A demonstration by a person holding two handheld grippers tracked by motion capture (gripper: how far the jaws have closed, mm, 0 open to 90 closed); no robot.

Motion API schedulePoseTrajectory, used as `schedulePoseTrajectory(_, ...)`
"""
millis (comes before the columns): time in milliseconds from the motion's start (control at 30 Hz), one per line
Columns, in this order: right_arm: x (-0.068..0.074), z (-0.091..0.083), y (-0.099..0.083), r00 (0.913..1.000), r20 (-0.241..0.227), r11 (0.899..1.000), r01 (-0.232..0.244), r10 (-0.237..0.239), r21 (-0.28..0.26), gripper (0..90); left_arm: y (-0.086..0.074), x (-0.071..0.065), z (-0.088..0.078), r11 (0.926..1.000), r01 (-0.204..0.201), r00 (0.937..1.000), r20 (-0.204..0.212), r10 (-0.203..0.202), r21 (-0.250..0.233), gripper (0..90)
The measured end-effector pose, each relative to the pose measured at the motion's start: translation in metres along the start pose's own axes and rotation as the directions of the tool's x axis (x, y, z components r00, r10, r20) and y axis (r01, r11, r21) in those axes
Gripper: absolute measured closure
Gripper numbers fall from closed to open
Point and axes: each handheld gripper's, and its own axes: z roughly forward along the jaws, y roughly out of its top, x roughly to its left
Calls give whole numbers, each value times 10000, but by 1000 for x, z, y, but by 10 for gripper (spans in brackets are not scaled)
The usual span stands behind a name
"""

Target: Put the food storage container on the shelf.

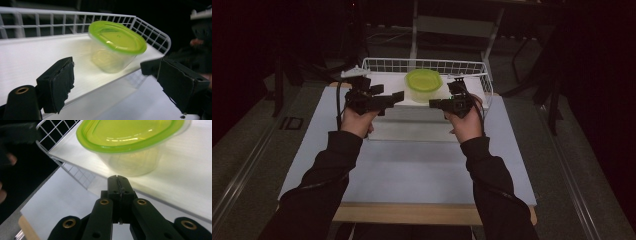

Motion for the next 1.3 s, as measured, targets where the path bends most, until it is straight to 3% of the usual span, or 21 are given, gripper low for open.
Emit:
schedulePoseTrajectory(67,1,5,1,9999,53,9999,-130,131,-64,900,-11,0,-4,10000,20,9997,256,-18,-77,135)
schedulePoseTrajectory(167,2,13,3,9995,83,9995,-300,302,-140,900,-23,2,-6,10000,18,9990,452,-19,27,28)
schedulePoseTrajectory(400,2,27,9,9980,33,9972,-637,639,-387,899,-44,5,-12,10000,18,9977,672,-11,-94,27)
schedulePoseTrajectory(533,4,33,13,9974,333,9973,-629,642,-385,899,-53,7,-16,9999,-28,9963,858,20,96,27)
schedulePoseTrajectory(667,10,34,14,9978,269,9976,-604,613,-337,885,-58,9,-20,9999,-131,9962,859,131,-3,27)
schedulePoseTrajectory(833,21,27,6,9999,69,9994,-108,110,-321,825,-65,9,-23,9997,-236,9937,1095,244,-91,27)
schedulePoseTrajectory(933,26,19,-1,9998,-27,9983,203,-205,-540,737,-69,6,-24,9986,-521,9884,1419,534,-133,27)
schedulePoseTrajectory(1067,32,5,-14,9957,-212,9926,879,-900,-836,552,-76,-3,-26,9964,-817,9776,1926,849,-249,27)
schedulePoseTrajectory(1167,34,-4,-26,9909,-327,9868,1266,-1305,-1014,426,-83,-9,-28,9934,-1097,9697,2157,1143,-336,27)
schedulePoseTrajectory(1300,31,-11,-45,9786,-772,9781,1828,-1907,-993,265,-92,-15,-30,9929,-1141,9643,2367,1190,-344,27)
